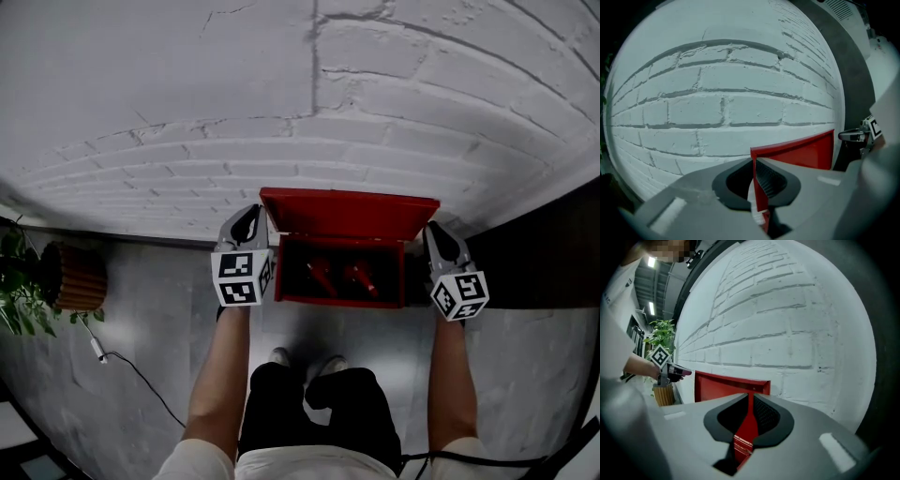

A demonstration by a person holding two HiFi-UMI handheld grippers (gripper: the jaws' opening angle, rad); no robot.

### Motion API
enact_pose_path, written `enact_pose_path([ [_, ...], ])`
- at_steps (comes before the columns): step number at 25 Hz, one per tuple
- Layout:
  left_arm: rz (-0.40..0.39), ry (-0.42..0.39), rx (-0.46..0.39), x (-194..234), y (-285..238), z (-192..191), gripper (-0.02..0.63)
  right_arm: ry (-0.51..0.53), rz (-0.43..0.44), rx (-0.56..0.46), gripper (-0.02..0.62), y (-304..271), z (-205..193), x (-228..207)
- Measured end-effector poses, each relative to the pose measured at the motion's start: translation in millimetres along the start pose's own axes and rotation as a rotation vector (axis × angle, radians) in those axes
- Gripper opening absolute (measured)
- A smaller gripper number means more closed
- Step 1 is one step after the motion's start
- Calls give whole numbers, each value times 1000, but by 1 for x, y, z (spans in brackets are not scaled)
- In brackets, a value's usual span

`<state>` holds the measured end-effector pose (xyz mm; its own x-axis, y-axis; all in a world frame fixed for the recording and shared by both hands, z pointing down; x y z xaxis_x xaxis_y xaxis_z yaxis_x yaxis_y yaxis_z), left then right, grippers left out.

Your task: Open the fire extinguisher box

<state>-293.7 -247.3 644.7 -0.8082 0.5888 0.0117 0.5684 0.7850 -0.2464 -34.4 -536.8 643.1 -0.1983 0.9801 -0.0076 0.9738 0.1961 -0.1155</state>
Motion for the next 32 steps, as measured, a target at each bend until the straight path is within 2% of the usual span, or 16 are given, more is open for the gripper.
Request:
enact_pose_path([
  [9, -50, -17, 9, -33, 27, -12, 5, -24, 17, -6, 8, 11, 4, 28],
  [13, -72, -21, 5, -45, 42, -3, 5, -31, 18, -10, 8, 24, 13, 41],
  [19, -82, -24, 15, -54, 91, 40, 5, -31, 23, -18, 8, 61, 64, 68],
  [26, -92, 49, 71, -70, 181, 101, 5, -49, 8, 6, 8, 121, 136, 95],
  [32, -126, -21, 29, -74, 210, 148, 5, -22, -17, -17, 6, 155, 188, 107],
])
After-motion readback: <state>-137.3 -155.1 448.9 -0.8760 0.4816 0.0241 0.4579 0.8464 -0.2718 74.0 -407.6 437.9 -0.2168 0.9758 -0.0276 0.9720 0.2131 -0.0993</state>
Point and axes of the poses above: the fingertips, and each gripper's own axes: y backward along the fingers, x to its left, z out of its top, the point moved 6 cm from there along y, backward along the fingers, and after that the axes turned 6 degrees about -x, right-handed, at the moved point
